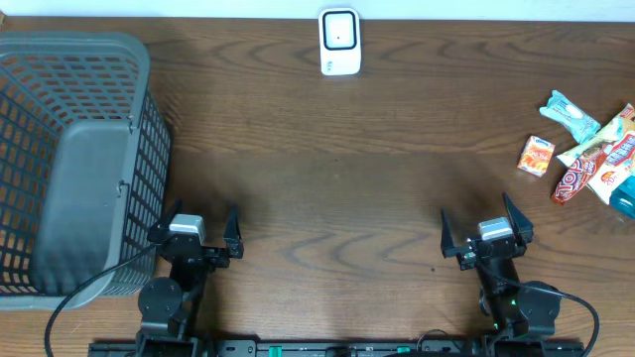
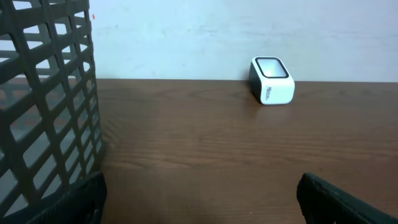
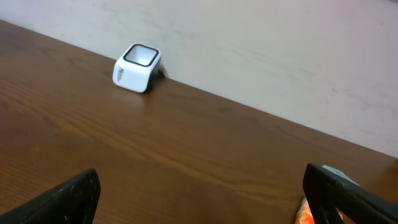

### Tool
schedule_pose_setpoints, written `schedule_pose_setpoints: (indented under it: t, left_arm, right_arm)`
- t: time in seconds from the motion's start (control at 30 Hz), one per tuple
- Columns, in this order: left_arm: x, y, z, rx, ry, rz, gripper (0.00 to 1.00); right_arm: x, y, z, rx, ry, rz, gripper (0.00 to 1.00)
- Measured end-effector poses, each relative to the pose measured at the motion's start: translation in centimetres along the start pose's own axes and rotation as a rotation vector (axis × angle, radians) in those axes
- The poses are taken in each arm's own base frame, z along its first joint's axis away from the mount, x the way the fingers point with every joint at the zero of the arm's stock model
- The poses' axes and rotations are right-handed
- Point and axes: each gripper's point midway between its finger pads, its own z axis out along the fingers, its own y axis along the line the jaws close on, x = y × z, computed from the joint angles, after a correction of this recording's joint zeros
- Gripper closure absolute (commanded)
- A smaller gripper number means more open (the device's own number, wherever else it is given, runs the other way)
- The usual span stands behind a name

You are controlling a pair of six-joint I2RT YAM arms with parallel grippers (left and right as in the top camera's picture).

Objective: Scan the item barcode

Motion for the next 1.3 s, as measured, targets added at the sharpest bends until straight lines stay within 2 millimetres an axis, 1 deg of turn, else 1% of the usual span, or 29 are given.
schedule_pose_setpoints:
  t: [0.47,0.77,1.3]
  left_arm:
    - [0.01,0.07,0.00,-0.004,0.000,-0.010,0.02]
    - [0.05,0.70,-0.02,-0.041,0.001,-0.027,0.02]
    - [0.04,0.76,-0.02,-0.044,0.001,-0.027,0.02]
  right_arm:
    - [0.00,0.00,0.00,0.000,0.000,0.000,0.01]
    - [0.00,0.00,0.00,0.000,0.000,0.000,0.01]
    - [0.00,0.00,0.00,0.000,0.000,0.000,0.01]
